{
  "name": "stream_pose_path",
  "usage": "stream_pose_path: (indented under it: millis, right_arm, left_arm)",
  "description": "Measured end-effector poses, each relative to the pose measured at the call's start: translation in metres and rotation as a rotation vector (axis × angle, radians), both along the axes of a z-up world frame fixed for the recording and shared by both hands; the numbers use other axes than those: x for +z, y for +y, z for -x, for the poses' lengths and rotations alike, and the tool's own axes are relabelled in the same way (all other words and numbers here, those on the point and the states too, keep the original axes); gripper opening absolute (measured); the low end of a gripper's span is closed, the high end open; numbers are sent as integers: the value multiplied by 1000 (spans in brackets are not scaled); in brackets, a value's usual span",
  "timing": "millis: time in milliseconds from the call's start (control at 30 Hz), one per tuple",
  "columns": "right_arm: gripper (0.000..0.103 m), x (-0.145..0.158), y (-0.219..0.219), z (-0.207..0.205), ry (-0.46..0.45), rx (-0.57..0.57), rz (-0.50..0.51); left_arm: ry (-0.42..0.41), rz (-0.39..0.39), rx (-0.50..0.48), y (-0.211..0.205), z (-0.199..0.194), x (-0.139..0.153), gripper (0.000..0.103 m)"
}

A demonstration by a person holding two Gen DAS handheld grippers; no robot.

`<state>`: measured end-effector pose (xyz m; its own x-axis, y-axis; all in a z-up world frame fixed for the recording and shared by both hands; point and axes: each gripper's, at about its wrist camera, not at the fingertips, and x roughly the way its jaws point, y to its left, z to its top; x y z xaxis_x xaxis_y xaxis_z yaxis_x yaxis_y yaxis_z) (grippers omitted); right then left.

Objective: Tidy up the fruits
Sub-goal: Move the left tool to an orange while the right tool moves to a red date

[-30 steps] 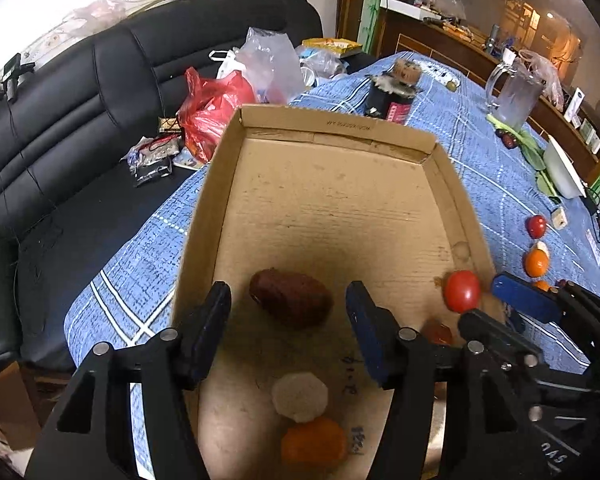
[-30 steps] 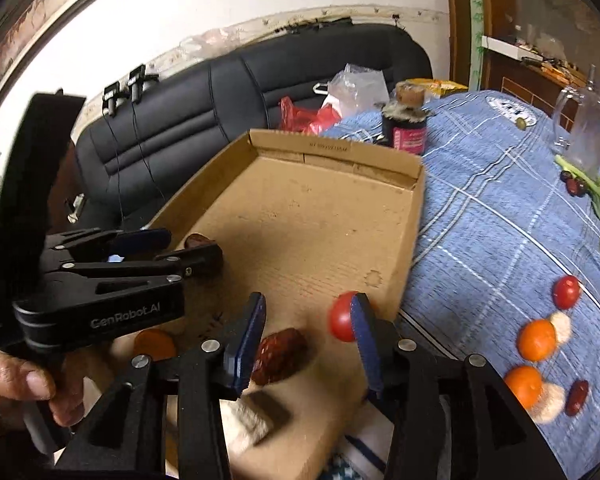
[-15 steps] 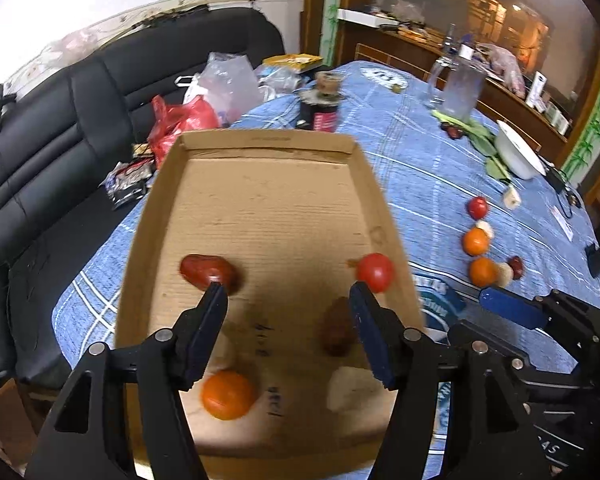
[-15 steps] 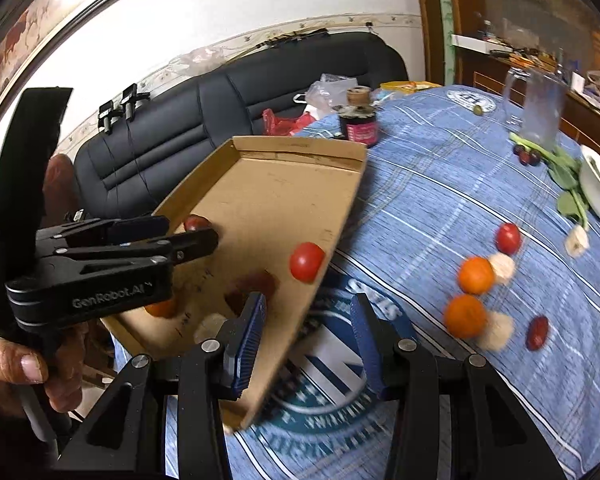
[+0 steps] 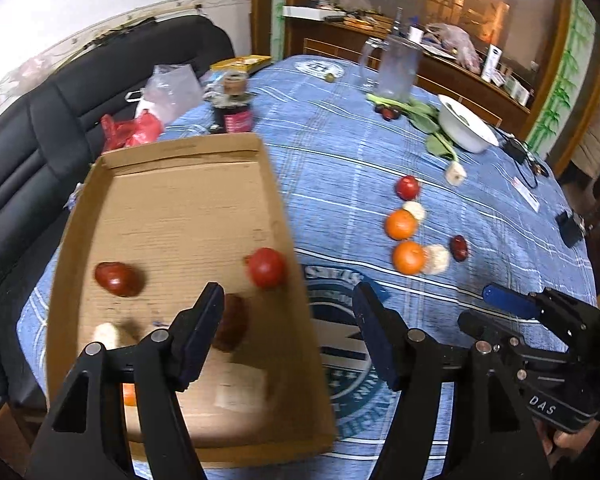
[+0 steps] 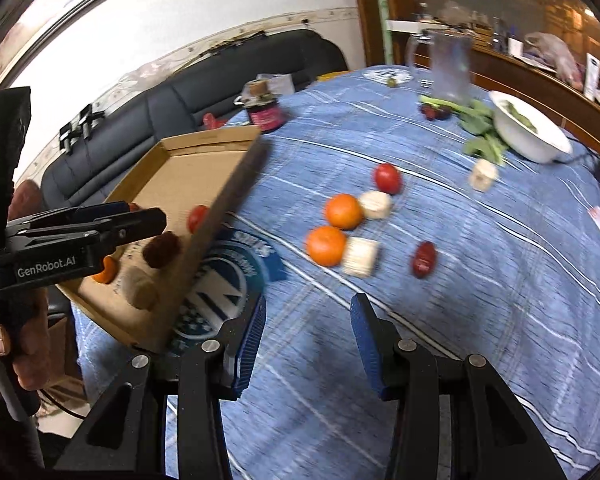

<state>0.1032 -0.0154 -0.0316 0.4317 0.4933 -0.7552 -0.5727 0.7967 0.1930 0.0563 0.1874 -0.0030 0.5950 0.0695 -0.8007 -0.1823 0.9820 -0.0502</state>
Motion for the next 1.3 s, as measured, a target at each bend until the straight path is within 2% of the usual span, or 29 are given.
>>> stream_pose_path:
  millis: [267, 533, 767, 900, 1167, 1267, 1300]
  right_arm:
    - [46, -9, -32, -6, 13, -67, 5]
    - [45, -15, -33, -29, -7, -88, 11]
    - [34, -27, -27, -61, 4, -99, 21]
    - [33, -36, -23, -77, 20, -104, 31]
    - [22, -47, -18, -88, 37, -86, 21]
    - [22, -47, -21, -88, 34, -93, 13]
    - [22, -47, -22, -89, 34, -94, 12]
  left_arm:
    - [10, 8, -61, -31, -7, -5, 66]
    - [34, -2, -110, -52, -16, -17, 66]
    - [45, 15, -137, -61, -31, -29, 66]
    - [57, 18, -155, -68, -46, -37, 66]
    - [96, 5, -182, -80, -74, -56, 66]
    - [51, 15, -188, -79, -79, -50, 66]
    - [44, 16, -187, -78, -81, -49, 63]
